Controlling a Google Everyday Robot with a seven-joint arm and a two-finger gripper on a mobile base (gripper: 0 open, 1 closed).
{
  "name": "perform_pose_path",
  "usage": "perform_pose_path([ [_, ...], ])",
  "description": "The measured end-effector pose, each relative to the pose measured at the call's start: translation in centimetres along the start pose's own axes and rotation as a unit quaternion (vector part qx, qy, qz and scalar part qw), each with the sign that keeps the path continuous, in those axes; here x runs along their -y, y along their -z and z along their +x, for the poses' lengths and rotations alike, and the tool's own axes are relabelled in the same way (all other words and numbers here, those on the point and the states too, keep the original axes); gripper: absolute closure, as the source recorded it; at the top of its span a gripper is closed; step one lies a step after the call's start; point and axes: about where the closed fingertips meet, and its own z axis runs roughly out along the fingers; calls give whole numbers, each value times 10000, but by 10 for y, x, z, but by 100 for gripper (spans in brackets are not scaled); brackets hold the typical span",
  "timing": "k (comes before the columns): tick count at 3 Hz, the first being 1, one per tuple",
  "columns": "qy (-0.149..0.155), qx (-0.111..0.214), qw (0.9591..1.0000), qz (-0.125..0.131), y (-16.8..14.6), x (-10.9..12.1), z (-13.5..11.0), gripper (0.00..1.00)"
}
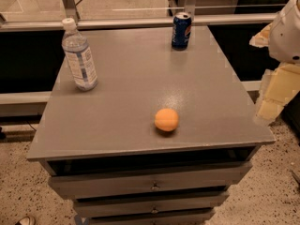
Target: Move pepsi can near orange
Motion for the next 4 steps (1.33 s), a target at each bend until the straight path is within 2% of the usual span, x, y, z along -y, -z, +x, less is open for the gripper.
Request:
perform_pose_path([
  [1, -1, 18, 10000, 20, 1, 0, -1, 0],
  [2, -102, 349, 9992, 152, -6, 13, -4, 0],
  [3, -422, 979, 9931, 490, -22, 60, -14, 0],
  [4, -847, 1643, 9795, 795, -39, 126, -32, 0],
])
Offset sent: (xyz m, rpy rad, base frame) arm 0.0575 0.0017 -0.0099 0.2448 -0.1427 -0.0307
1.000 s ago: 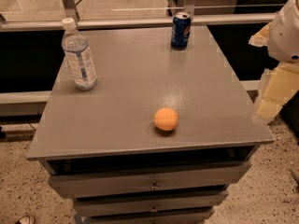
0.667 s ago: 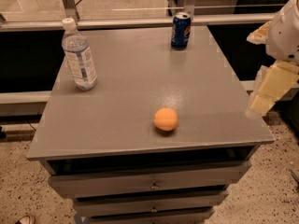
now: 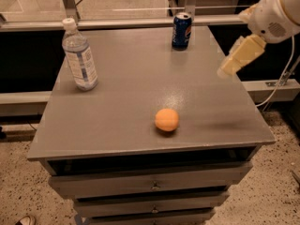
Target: Move pepsi can near orange
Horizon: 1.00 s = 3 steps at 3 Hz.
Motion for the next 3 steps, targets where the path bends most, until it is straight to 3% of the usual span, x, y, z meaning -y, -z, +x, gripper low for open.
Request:
perform_pose_path([
  [1, -476, 452, 9975, 271, -31, 52, -17, 0],
  [2, -1127, 972, 9878, 459, -66, 98, -32, 0],
  [3, -1567, 1342, 9764, 641, -101, 132, -47, 0],
])
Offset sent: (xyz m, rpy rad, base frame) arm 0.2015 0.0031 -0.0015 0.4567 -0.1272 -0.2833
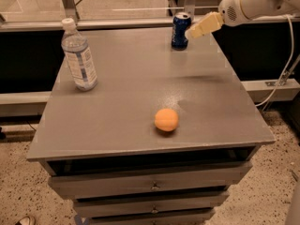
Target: Move pepsi can near orange
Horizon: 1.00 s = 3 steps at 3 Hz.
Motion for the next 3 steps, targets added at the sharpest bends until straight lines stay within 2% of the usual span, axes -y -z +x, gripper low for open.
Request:
perform_pose_path([
  [1, -326, 233, 9989, 259, -44, 32, 2, 0],
  [2, -403, 316, 9980, 361, -67, 50, 7, 0],
  [3, -371, 509, 9978, 228, -89, 54, 4, 0],
])
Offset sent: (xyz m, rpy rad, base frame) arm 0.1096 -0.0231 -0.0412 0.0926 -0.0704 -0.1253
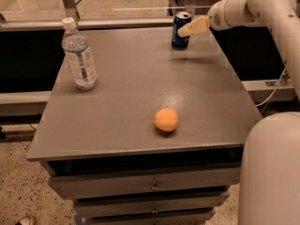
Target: Move pepsi can near orange
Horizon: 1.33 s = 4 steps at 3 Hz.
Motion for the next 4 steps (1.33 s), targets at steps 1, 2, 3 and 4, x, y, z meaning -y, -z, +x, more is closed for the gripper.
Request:
perform_pose_path([
  [1, 93, 279, 9991, -298, -22, -12, -10, 0],
  [2, 185, 443, 9975, -512, -43, -25, -16, 25],
  [3, 190, 459, 9972, -555, -51, -27, -11, 49],
  [4, 328, 448, 9967, -597, -34, -26, -12, 72],
])
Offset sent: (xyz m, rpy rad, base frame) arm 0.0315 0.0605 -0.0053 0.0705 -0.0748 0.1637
